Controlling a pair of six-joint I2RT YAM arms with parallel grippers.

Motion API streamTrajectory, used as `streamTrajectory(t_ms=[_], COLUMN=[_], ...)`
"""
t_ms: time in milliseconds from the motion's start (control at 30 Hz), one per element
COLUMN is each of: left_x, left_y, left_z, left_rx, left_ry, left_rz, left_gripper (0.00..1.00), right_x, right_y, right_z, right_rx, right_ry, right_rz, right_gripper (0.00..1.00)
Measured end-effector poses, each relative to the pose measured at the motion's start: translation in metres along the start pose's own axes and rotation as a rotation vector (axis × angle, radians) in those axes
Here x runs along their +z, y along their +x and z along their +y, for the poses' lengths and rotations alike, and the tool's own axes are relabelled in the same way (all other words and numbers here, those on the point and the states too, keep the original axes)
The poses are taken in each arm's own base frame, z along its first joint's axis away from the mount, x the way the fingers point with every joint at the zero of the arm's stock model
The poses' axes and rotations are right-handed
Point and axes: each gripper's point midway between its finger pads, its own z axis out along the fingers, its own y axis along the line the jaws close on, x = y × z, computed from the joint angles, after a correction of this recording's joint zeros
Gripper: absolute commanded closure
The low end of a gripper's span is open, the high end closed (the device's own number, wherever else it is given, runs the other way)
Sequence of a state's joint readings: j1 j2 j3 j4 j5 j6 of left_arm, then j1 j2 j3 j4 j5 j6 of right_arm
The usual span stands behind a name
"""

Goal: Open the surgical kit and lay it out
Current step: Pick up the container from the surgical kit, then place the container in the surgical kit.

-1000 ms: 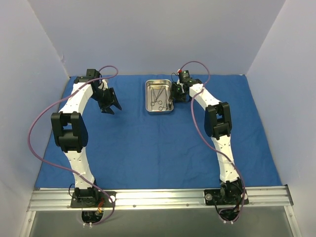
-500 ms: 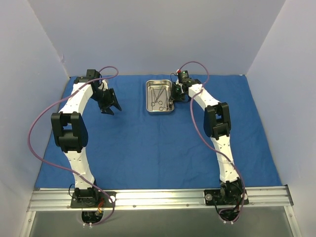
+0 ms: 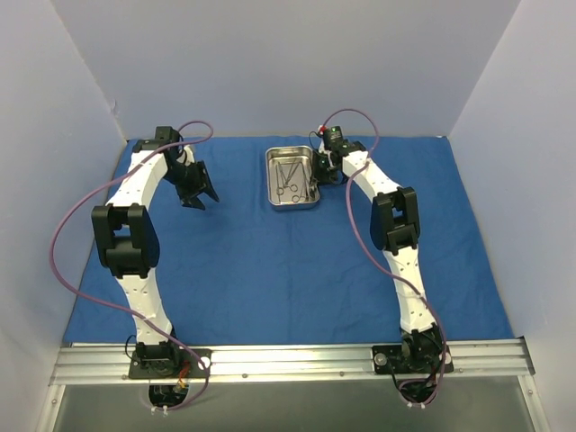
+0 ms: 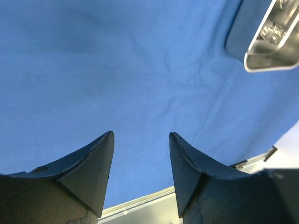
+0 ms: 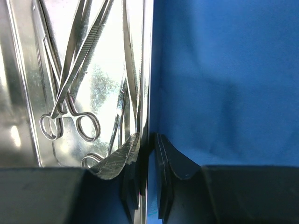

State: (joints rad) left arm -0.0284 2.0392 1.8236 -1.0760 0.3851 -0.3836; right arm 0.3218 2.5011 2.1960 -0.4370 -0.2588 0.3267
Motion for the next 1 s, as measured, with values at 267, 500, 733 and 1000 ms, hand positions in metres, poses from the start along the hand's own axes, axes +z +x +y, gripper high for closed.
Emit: streamTrajectory(t_ms=[267,500,733,1000], left_x=[-0.011,-0.017,-0.043,-0.072], left_y=[-0.013,-0.016,-0.022,-0.029], left_z=[0.021,0.025,0.043,0.060], left_rx=[-0.057,-0.076,-0.107,-0.152], left_ry=[-0.024,-0.033,-0.123,-0.168], left_rz=[-0.038,-0.056,-0.136,-0.219], left_gripper=[0.41,0.41,0.41,0.41], right_x=[0.001,0.002,-0.001,-0.026], right_y=[0.010,0.023,0.041,0.090], right_z=[0.027,0.058,0.086,0.141], right_rx=[-0.091,-0.162,-0.239,-0.393], right_ry=[-0.007,-0.039,-0.063,-0.118], right_rz=[0.006,0.018,0.038,0.085], right_gripper=[1.00,1.00,1.00,1.00])
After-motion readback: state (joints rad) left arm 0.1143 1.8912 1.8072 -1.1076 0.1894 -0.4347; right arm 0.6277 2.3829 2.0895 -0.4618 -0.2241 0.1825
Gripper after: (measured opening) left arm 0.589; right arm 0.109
